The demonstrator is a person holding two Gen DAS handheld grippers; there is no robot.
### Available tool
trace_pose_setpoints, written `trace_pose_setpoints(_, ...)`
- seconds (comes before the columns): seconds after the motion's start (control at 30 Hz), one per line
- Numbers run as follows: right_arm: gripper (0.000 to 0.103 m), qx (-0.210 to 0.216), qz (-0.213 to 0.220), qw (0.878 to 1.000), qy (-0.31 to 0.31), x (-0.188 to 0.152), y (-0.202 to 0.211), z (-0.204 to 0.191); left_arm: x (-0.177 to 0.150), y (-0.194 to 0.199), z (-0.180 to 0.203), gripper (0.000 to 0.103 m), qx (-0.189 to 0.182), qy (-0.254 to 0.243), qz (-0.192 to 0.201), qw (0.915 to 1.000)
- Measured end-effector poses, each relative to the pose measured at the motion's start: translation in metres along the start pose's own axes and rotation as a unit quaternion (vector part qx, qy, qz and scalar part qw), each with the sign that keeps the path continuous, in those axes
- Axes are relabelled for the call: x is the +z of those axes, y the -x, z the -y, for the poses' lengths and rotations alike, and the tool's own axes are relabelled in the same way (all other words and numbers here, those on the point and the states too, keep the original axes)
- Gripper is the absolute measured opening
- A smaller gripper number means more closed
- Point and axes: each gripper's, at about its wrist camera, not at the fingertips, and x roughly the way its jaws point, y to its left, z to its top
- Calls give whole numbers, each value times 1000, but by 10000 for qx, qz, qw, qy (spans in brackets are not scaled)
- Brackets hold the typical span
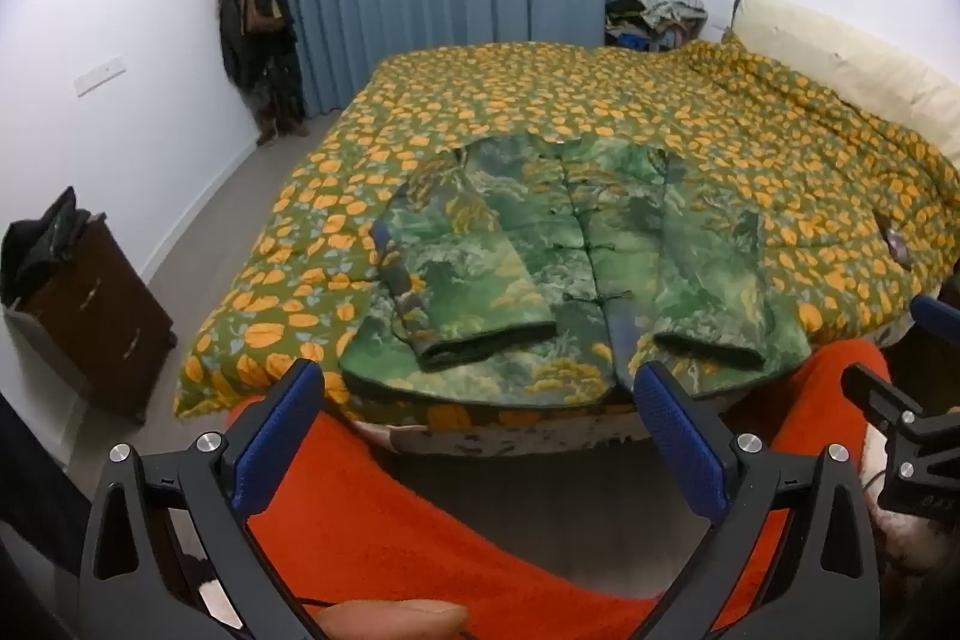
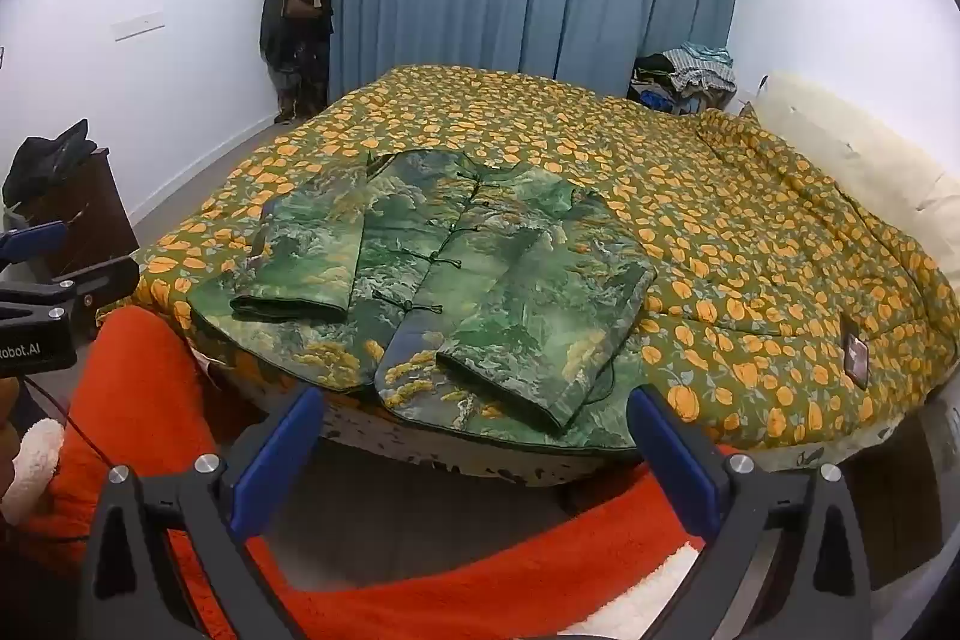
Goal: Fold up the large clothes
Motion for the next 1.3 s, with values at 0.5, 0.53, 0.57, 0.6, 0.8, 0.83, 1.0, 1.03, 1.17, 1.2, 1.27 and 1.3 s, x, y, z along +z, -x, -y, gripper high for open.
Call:
trace_pose_setpoints(0.5,103,-28,-50,10000,2,2,-1,1,-4,-3,1,103,17,-23,-57,10000)
trace_pose_setpoints(0.53,103,-24,-55,10000,3,2,-2,2,-4,-3,2,103,22,-34,-55,10000)
trace_pose_setpoints(0.57,103,-20,-60,10000,-5,-2,-4,1,-4,-3,2,103,23,-42,-58,10000)
trace_pose_setpoints(0.6,103,-19,-65,10000,-12,-2,-4,0,-5,-4,2,103,24,-43,-69,10000)
trace_pose_setpoints(0.8,103,-13,-101,9999,-16,-4,-5,1,-9,-5,5,103,40,-94,-112,9999)
trace_pose_setpoints(0.83,103,-18,-102,9999,-18,-4,-5,1,-9,-6,5,103,41,-96,-114,9999)
trace_pose_setpoints(1.0,103,-62,-147,9999,-21,-6,-7,0,-10,-7,5,103,27,-108,-161,9998)
trace_pose_setpoints(1.03,103,-78,-142,9999,-18,-6,-7,0,-9,-8,5,103,26,-105,-181,9998)
trace_pose_setpoints(1.17,103,-112,-175,9998,-37,-7,-7,2,-9,-8,6,103,38,-110,-210,9997)
trace_pose_setpoints(1.2,103,-126,-188,9997,-46,-8,-7,3,-9,-8,5,103,37,-118,-204,9997)
trace_pose_setpoints(1.27,103,-148,-210,9997,-62,-8,-8,4,-9,-9,4,103,31,-116,-203,9997)
trace_pose_setpoints(1.3,103,-156,-214,9996,-65,-8,-9,4,-10,-10,4,103,32,-126,-208,9997)
